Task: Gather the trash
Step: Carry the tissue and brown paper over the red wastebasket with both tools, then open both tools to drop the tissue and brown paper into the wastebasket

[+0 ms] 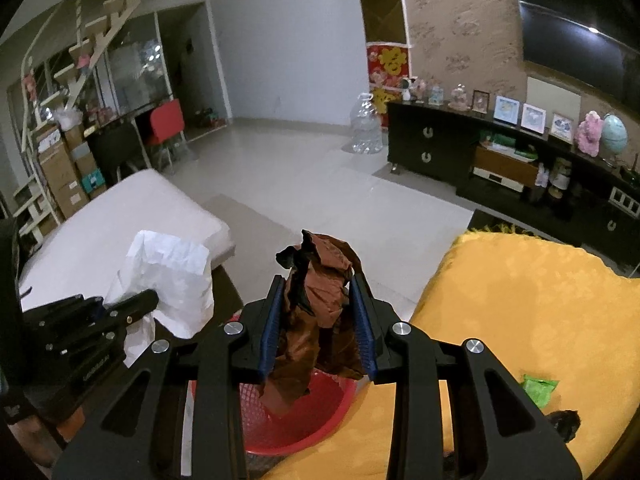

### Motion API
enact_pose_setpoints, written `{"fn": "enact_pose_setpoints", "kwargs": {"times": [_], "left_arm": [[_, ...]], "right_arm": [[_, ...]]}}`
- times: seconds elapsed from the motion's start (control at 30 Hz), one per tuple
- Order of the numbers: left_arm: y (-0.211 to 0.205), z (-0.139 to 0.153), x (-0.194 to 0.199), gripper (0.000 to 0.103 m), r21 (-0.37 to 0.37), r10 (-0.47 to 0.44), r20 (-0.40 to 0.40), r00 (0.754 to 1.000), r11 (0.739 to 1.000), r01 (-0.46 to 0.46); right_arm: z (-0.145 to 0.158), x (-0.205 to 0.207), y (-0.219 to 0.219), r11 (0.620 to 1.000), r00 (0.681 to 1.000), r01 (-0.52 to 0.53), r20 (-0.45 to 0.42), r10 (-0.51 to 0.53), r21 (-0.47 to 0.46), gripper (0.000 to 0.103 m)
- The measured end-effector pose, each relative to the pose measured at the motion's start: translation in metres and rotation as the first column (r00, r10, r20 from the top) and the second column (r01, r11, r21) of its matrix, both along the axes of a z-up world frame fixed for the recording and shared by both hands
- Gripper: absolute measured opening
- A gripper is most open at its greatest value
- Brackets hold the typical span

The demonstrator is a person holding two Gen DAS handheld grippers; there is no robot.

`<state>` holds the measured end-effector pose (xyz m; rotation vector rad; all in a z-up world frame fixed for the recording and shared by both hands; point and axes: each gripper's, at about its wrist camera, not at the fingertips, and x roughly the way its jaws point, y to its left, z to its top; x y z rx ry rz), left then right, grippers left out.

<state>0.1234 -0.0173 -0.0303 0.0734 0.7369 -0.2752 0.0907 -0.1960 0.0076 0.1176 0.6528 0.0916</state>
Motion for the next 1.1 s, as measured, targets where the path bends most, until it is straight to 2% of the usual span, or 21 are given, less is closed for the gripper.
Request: {"fn": "enact_pose_setpoints", "kwargs": {"times": [0.17,0.43,0.63,0.83,0.93,1.1], "left_arm": [[0.0,-0.013,0.005,0.01,0.017,0.004,-0.036,0.999,1.0,-0.003],[-0.004,-0.052,0.011,0.01,0.081,-0.001,-0.122,0.993,0.997,0.011],[-0.003,-0.074,0.012,0.01,0.082,-0.028,-0.184,0.983,0.996,0.044],[-0.003,-0.079,0.013,0.01,0.076,-0.044,-0.204,0.978,0.995,0.061],[-0.002,-0.08,0.014,0.015,0.073,-0.041,-0.211,0.977,0.996,0.058],[-0.002,-0.077,0.013,0.033,0.081,-0.037,-0.19,0.981,0.995,0.053]], "right_arm": [[-0.016,0.006,0.007,1.0,0.999,-0.022,-0.041,0.022,0.004,0.033],[-0.043,0.016,0.013,0.999,0.993,-0.04,-0.11,0.041,0.013,0.033],[-0.065,0.021,0.017,0.999,0.985,-0.043,-0.168,0.045,0.013,0.033],[-0.079,0.024,0.021,0.998,0.974,-0.065,-0.214,0.067,0.019,0.033],[-0.086,0.026,0.022,0.997,0.969,-0.071,-0.235,0.074,0.022,0.037],[-0.084,0.025,0.018,0.997,0.969,-0.062,-0.236,0.07,0.039,0.047]]}}
